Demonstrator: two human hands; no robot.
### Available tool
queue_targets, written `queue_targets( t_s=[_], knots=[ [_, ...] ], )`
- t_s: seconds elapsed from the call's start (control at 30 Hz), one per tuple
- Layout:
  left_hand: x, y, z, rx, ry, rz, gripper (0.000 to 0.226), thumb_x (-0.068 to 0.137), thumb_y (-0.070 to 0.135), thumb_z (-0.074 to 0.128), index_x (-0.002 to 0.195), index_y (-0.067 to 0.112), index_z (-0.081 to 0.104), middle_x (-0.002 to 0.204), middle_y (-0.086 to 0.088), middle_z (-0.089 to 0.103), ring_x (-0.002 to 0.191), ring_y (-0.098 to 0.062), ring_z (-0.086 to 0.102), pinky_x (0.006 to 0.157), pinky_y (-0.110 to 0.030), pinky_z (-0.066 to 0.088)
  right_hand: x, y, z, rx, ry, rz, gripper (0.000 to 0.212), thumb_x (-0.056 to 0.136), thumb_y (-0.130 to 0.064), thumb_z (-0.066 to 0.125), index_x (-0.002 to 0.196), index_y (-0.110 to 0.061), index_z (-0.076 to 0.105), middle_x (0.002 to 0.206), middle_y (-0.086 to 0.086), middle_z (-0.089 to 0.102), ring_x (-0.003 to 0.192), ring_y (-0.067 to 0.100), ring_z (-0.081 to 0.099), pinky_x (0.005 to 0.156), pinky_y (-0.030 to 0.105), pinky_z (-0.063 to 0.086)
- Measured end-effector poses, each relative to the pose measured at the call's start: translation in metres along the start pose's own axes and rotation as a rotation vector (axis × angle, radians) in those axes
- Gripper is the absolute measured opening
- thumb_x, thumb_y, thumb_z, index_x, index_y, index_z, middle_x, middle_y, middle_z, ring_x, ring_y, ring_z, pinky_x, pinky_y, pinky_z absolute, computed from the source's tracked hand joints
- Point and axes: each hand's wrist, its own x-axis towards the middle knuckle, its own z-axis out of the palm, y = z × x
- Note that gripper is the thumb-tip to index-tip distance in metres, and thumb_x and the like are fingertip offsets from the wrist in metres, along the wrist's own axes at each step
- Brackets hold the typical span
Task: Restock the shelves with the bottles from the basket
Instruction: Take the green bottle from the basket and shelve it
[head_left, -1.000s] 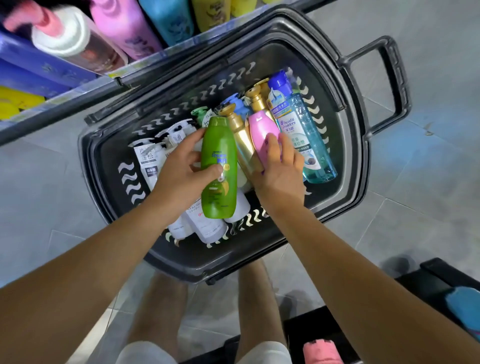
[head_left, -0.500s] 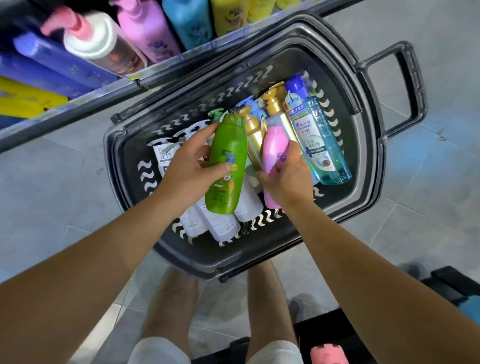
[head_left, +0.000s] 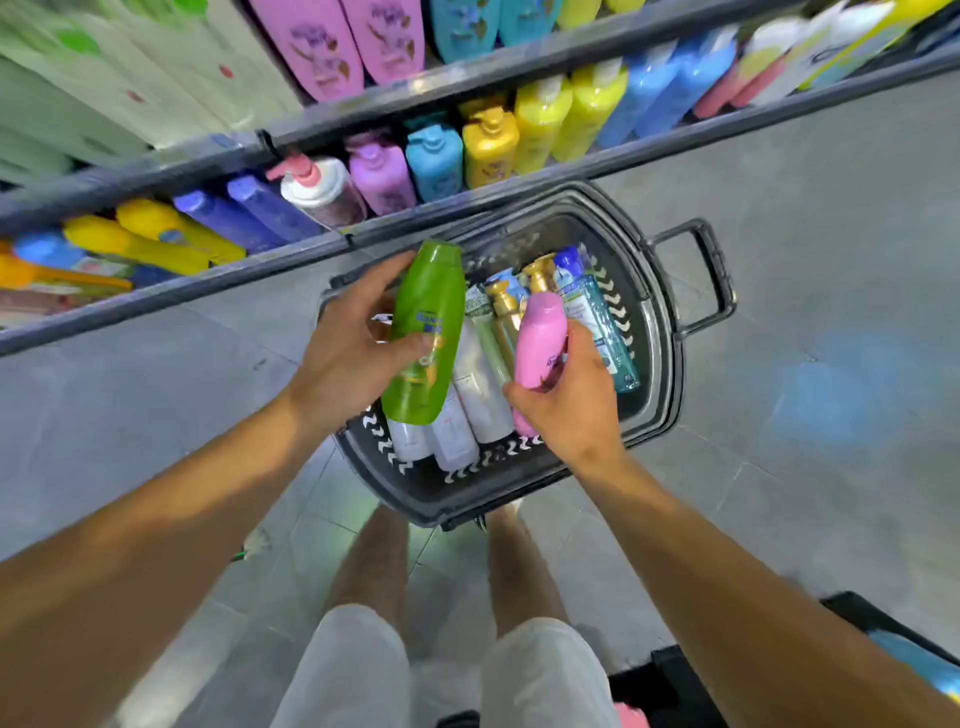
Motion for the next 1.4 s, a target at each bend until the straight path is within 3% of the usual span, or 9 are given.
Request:
queue_targets(
  t_s=[0.2, 0.37, 0.5, 0.63, 0.73, 0.83, 0.97, 1.13, 1.4],
  knots=[
    [-0.048, 0.127, -0.046, 0.094, 0.142, 0.202, 0.076, 0.079, -0.007, 0.075, 0.133, 0.039, 0.046, 0.107, 0.013, 0.065, 0.082, 0.007, 0.064, 0.071, -0.010, 0.049, -0.023, -0.118, -0.082, -0.026, 0.046, -0.246, 0.069, 0.061, -0.040, 0.083, 0.114, -0.038, 0.040, 0.092, -0.010, 0.058, 0.076, 0.016, 0.059, 0.056, 0.023, 0.039],
    [-0.093, 0.229, -0.079, 0.114, 0.267, 0.359, 0.080, 0.079, -0.012, 0.073, 0.131, 0.042, 0.046, 0.096, 0.002, 0.061, 0.078, -0.012, 0.064, 0.077, -0.032, 0.057, -0.045, -0.228, -0.145, -0.015, 0.111, -0.442, 0.070, 0.063, -0.048, 0.080, 0.120, -0.031, 0.043, 0.097, -0.006, 0.061, 0.080, 0.019, 0.060, 0.065, 0.033, 0.046],
    [-0.138, 0.306, -0.103, 0.105, 0.387, 0.508, 0.076, 0.077, -0.015, 0.072, 0.133, 0.029, 0.046, 0.097, 0.002, 0.059, 0.070, 0.007, 0.061, 0.068, -0.010, 0.051, -0.072, -0.317, -0.198, -0.055, 0.181, -0.661, 0.079, 0.068, -0.044, 0.082, 0.131, -0.018, 0.044, 0.112, 0.006, 0.062, 0.094, 0.030, 0.060, 0.074, 0.041, 0.050],
    [-0.181, 0.375, -0.123, 0.132, 0.492, 0.660, 0.078, 0.075, -0.011, 0.076, 0.130, 0.035, 0.045, 0.109, -0.001, 0.061, 0.091, -0.007, 0.059, 0.077, -0.017, 0.051, -0.099, -0.391, -0.238, -0.059, 0.250, -0.849, 0.081, 0.068, -0.041, 0.082, 0.133, -0.015, 0.042, 0.116, 0.008, 0.060, 0.098, 0.033, 0.059, 0.077, 0.044, 0.050],
    [-0.211, 0.416, -0.136, 0.133, 0.564, 0.750, 0.080, 0.076, -0.008, 0.077, 0.126, 0.047, 0.046, 0.103, 0.002, 0.062, 0.080, -0.002, 0.062, 0.076, -0.019, 0.052, -0.121, -0.436, -0.263, -0.055, 0.296, -0.954, 0.078, 0.068, -0.044, 0.081, 0.130, -0.018, 0.042, 0.114, 0.004, 0.060, 0.098, 0.031, 0.058, 0.077, 0.043, 0.049],
    [-0.240, 0.456, -0.148, 0.137, 0.607, 0.829, 0.080, 0.078, -0.005, 0.076, 0.122, 0.055, 0.046, 0.108, -0.006, 0.065, 0.076, -0.012, 0.066, 0.075, -0.031, 0.056, -0.142, -0.477, -0.286, -0.056, 0.333, -1.046, 0.078, 0.068, -0.047, 0.080, 0.130, -0.020, 0.042, 0.111, 0.002, 0.060, 0.095, 0.029, 0.058, 0.075, 0.043, 0.049],
    [-0.276, 0.506, -0.162, 0.135, 0.680, 0.943, 0.076, 0.076, -0.002, 0.077, 0.128, 0.045, 0.046, 0.111, -0.004, 0.066, 0.085, -0.015, 0.066, 0.078, -0.034, 0.055, -0.167, -0.524, -0.315, -0.059, 0.399, -1.155, 0.078, 0.068, -0.049, 0.080, 0.130, -0.022, 0.041, 0.111, -0.001, 0.059, 0.095, 0.027, 0.058, 0.074, 0.041, 0.048],
    [-0.311, 0.556, -0.188, 0.151, 0.784, 1.035, 0.072, 0.082, 0.005, 0.076, 0.125, 0.055, 0.046, 0.115, -0.004, 0.065, 0.096, -0.021, 0.068, 0.089, -0.044, 0.056, -0.194, -0.580, -0.341, -0.043, 0.443, -1.231, 0.072, 0.068, -0.053, 0.079, 0.122, -0.028, 0.038, 0.100, -0.004, 0.057, 0.085, 0.025, 0.058, 0.068, 0.042, 0.051],
    [-0.327, 0.615, -0.242, 0.163, 0.840, 1.164, 0.069, 0.081, 0.006, 0.076, 0.140, 0.029, 0.049, 0.119, -0.003, 0.066, 0.106, -0.017, 0.065, 0.090, -0.040, 0.055, -0.219, -0.659, -0.359, 0.009, 0.523, -1.355, 0.078, 0.069, -0.051, 0.082, 0.128, -0.027, 0.038, 0.101, -0.004, 0.057, 0.083, 0.019, 0.056, 0.066, 0.037, 0.047]
  ],
)
